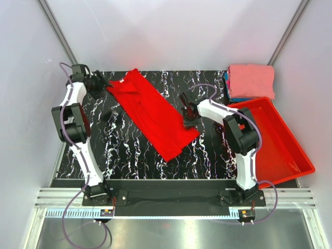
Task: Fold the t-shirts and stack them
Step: Fold the tshirt
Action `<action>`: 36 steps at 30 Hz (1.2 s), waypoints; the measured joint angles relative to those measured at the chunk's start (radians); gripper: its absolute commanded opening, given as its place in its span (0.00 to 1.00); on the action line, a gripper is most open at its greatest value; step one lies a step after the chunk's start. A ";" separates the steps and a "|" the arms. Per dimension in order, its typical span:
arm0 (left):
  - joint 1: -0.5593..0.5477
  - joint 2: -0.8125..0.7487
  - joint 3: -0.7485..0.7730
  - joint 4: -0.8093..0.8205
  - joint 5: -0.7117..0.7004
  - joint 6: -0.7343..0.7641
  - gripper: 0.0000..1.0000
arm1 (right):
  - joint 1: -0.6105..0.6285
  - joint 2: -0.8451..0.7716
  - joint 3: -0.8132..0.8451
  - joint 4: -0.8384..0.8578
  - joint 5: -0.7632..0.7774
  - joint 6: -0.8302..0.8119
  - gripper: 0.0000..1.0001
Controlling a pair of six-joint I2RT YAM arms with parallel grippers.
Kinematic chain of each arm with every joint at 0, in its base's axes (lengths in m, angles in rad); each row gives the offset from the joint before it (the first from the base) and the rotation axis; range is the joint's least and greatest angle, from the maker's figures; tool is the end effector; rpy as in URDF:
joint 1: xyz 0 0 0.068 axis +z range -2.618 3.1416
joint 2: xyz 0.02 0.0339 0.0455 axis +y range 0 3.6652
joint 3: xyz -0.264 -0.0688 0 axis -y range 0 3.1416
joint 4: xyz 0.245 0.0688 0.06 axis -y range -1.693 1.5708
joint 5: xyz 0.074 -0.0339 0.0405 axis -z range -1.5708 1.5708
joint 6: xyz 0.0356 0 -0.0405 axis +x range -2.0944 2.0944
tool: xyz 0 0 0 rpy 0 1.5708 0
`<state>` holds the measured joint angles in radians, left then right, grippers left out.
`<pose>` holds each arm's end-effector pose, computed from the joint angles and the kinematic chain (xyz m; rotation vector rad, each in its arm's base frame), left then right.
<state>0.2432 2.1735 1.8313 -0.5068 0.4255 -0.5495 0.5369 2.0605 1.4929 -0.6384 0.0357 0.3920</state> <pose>0.4800 0.1040 0.2254 -0.7505 2.3031 -0.6544 0.3634 0.2148 0.1630 -0.1931 2.7870 0.1862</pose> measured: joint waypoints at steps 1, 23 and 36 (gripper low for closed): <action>-0.001 -0.014 -0.014 -0.003 -0.008 0.003 0.76 | 0.000 -0.006 -0.017 0.001 0.001 0.010 0.21; -0.033 -0.192 -0.411 0.037 -0.020 0.030 0.72 | 0.322 -0.301 -0.386 0.082 -0.026 0.342 0.32; -0.057 -0.003 -0.249 0.139 0.037 0.022 0.53 | 0.245 -0.153 0.142 0.024 0.071 0.119 0.32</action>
<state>0.1860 2.1704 1.5826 -0.3679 0.4629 -0.5278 0.7818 1.9076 1.6352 -0.6140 0.1066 0.5106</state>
